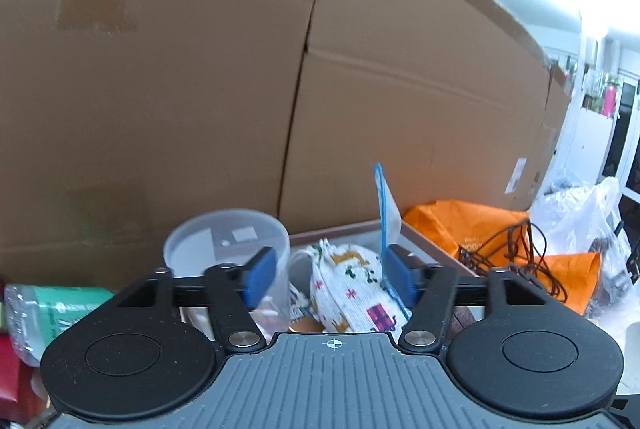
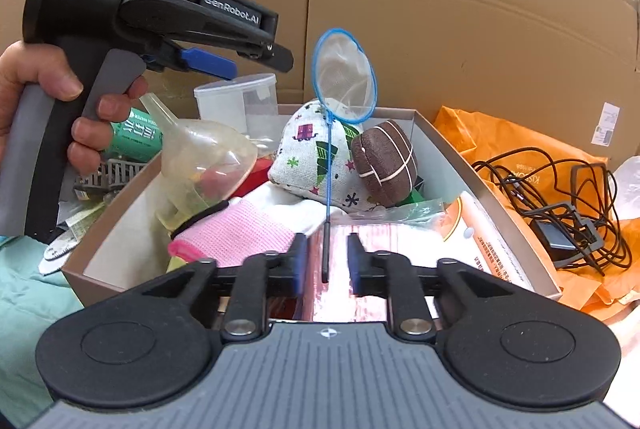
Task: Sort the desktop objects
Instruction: 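Open both grippers to drop the net into the box, then withdraw both grippers from the box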
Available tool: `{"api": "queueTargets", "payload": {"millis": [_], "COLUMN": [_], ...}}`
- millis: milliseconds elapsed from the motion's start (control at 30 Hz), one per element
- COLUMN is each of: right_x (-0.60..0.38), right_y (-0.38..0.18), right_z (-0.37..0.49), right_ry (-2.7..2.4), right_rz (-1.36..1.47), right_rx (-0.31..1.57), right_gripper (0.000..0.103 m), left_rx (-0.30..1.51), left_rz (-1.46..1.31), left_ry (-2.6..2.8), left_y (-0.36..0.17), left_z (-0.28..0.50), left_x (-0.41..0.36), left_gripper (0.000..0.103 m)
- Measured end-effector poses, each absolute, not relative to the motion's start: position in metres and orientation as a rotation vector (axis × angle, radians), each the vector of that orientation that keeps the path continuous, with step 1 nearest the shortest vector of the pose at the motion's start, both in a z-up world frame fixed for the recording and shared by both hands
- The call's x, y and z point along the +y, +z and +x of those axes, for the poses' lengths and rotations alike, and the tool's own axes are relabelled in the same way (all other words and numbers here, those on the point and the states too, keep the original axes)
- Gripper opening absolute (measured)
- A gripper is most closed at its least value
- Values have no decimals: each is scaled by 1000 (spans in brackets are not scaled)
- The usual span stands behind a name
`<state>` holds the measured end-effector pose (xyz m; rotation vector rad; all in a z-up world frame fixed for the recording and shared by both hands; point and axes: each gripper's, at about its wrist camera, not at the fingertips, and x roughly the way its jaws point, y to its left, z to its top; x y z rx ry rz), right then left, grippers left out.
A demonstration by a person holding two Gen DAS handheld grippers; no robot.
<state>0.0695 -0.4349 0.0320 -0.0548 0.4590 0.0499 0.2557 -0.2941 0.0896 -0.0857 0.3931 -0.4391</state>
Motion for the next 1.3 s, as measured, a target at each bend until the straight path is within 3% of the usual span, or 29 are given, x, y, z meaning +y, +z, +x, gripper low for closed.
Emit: {"api": "queueTargets", "payload": {"millis": [33, 100, 133, 233, 1300], "right_x": [-434, -430, -428, -422, -382], "right_y": [33, 35, 36, 41, 58], "right_z": [69, 65, 62, 57, -42], "right_ry": [45, 17, 1, -19, -158], "right_rz": [-56, -78, -96, -135, -118], "right_rx": [451, 417, 399, 380, 488], "right_gripper": [55, 83, 93, 102, 103], "left_rx": [382, 362, 354, 365, 422], "left_rz": [-91, -100, -100, -81, -24], "left_ry": [-439, -433, -436, -470, -417], "left_y": [90, 90, 90, 88, 76], "left_z": [253, 247, 243, 234, 47], "left_x": [-292, -289, -288, -286, -231], "left_gripper": [90, 103, 103, 103, 103]}}
